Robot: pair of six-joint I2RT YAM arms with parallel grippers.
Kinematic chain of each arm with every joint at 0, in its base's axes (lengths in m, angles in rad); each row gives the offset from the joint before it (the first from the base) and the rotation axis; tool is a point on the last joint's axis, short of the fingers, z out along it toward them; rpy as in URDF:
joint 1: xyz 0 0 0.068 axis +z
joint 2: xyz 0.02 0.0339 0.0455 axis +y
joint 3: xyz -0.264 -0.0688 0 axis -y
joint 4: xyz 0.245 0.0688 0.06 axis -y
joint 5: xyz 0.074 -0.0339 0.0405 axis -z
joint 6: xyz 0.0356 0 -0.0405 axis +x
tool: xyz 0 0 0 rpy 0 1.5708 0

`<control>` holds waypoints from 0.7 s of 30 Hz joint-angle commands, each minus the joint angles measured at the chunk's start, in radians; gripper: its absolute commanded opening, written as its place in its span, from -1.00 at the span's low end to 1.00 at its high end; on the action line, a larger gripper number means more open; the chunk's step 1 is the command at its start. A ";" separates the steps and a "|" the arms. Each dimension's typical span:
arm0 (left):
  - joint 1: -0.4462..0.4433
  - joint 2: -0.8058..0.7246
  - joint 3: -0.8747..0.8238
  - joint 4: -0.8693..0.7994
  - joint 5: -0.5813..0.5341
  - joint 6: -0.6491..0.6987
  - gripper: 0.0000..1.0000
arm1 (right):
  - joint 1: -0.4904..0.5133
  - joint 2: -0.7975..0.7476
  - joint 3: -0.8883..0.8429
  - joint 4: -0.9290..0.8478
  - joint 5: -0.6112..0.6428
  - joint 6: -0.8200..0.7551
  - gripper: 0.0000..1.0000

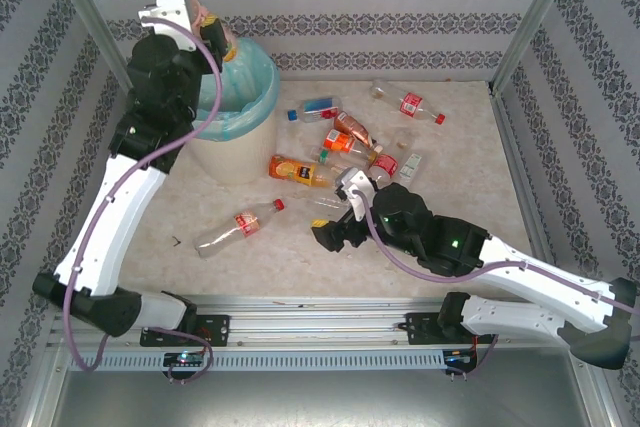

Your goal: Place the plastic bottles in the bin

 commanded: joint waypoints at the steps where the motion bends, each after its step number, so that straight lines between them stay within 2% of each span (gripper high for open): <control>1: 0.065 0.064 0.071 -0.156 0.110 -0.047 -0.84 | -0.010 -0.039 0.007 -0.010 0.016 0.021 0.96; 3: 0.090 0.100 0.063 -0.148 0.118 -0.025 -0.83 | -0.010 -0.044 -0.001 -0.007 0.029 0.026 0.96; 7: 0.153 0.193 0.090 -0.178 0.180 -0.067 -0.82 | -0.010 -0.040 0.003 -0.016 0.035 0.031 0.95; 15: 0.160 0.333 0.078 -0.152 0.332 -0.106 -0.65 | -0.010 -0.024 0.003 -0.032 0.048 0.039 0.95; 17: 0.160 0.360 0.078 -0.154 0.361 -0.112 -0.40 | -0.010 -0.019 0.005 -0.034 0.048 0.045 0.95; 19: 0.159 0.372 0.074 -0.155 0.370 -0.117 0.03 | -0.010 -0.014 0.010 -0.038 0.047 0.050 0.95; 21: 0.160 0.369 0.062 -0.141 0.370 -0.115 0.31 | -0.010 -0.012 0.011 -0.042 0.047 0.053 0.95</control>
